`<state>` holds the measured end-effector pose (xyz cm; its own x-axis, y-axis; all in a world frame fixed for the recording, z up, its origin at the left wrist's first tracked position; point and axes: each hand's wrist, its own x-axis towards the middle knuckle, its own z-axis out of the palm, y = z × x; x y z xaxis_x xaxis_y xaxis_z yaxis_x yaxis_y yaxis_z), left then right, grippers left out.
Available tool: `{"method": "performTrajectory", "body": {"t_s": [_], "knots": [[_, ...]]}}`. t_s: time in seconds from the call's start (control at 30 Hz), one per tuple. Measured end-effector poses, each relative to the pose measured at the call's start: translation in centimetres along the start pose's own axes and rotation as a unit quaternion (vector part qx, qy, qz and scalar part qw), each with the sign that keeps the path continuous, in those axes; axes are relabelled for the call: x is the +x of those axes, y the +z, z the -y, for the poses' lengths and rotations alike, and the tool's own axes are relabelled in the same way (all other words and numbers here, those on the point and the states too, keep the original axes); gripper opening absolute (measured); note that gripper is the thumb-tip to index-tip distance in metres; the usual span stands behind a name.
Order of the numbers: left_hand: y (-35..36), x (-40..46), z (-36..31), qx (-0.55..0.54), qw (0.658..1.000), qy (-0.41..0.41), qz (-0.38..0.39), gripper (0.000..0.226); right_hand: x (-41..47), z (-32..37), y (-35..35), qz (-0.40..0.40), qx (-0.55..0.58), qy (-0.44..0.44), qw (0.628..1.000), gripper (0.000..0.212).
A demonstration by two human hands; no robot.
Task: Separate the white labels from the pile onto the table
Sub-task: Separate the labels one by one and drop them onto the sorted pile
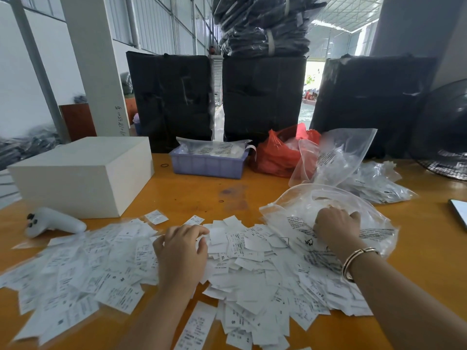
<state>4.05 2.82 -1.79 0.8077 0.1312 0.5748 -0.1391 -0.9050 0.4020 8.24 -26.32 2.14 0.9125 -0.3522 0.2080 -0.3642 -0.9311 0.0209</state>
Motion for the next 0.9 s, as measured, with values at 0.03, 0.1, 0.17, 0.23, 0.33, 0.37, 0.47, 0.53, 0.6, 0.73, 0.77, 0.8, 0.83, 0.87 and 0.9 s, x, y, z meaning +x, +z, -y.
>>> {"method": "performTrajectory", "body": {"t_s": [0.03, 0.1, 0.17, 0.23, 0.33, 0.37, 0.47, 0.53, 0.6, 0.73, 0.77, 0.8, 0.83, 0.87, 0.9], "knots": [[0.0, 0.0, 0.0, -0.001, 1.0, 0.001, 0.0, 0.014, 0.0, 0.1, -0.1, -0.013, 0.0, -0.002, 1.0, 0.016], [0.1, 0.0, 0.0, -0.002, 1.0, 0.004, 0.0, 0.014, -0.1, 0.0, -0.2, -0.022, 0.016, 0.004, 1.0, 0.014], [0.1, 0.0, 0.0, 0.0, 1.0, 0.005, 0.002, 0.015, -0.1, -0.3, -0.3, -0.024, 0.055, 0.016, 0.998, 0.016], [0.1, 0.0, 0.0, -0.001, 1.0, 0.005, 0.004, 0.014, 0.0, -0.6, -0.4, -0.027, 0.073, 0.016, 0.997, 0.026], [0.1, 0.0, 0.0, -0.001, 1.0, 0.002, 0.009, 0.014, -0.1, -0.8, -0.8, -0.058, 0.047, 0.005, 0.997, 0.036], [0.0, 0.0, 0.0, -0.003, 1.0, 0.002, 0.011, 0.014, -0.2, -0.9, -1.0, -0.073, 0.039, -0.002, 0.997, 0.037], [-0.1, 0.0, -0.1, -0.009, 1.0, 0.002, 0.01, 0.013, -0.8, -0.5, -1.9, -0.144, 0.068, -0.034, 0.987, 0.034], [-0.1, 0.1, -0.2, -0.022, 1.0, 0.007, 0.006, 0.012, -1.6, 0.5, -2.3, -0.21, 0.148, -0.075, 0.964, 0.028], [0.0, 0.0, -0.4, -0.056, 0.998, 0.018, -0.001, 0.011, -2.6, 2.0, -2.6, -0.244, 0.259, -0.124, 0.926, 0.02], [0.0, -0.1, -0.8, -0.165, 0.984, 0.059, 0.031, 0.011, -5.8, 5.4, -2.9, -0.12, 0.488, -0.187, 0.844, 0.009], [-0.1, -0.1, -0.9, -0.205, 0.975, 0.063, 0.051, 0.015, -6.6, 6.2, -2.8, -0.063, 0.535, -0.19, 0.821, 0.008], [-0.1, -0.1, -1.0, -0.243, 0.965, 0.064, 0.073, 0.019, -7.3, 6.9, -2.6, -0.016, 0.564, -0.194, 0.803, 0.008], [-0.2, -0.1, -1.0, -0.273, 0.955, 0.061, 0.094, 0.021, -7.8, 7.5, -2.3, 0.018, 0.581, -0.197, 0.79, 0.007], [-0.2, -0.2, -1.1, -0.298, 0.946, 0.057, 0.115, 0.021, -8.3, 7.9, -2.0, 0.042, 0.599, -0.2, 0.775, 0.007], [-0.3, -0.3, -1.1, -0.322, 0.936, 0.05, 0.134, 0.021, -8.6, 8.3, -1.8, 0.057, 0.62, -0.2, 0.757, 0.008]]}}
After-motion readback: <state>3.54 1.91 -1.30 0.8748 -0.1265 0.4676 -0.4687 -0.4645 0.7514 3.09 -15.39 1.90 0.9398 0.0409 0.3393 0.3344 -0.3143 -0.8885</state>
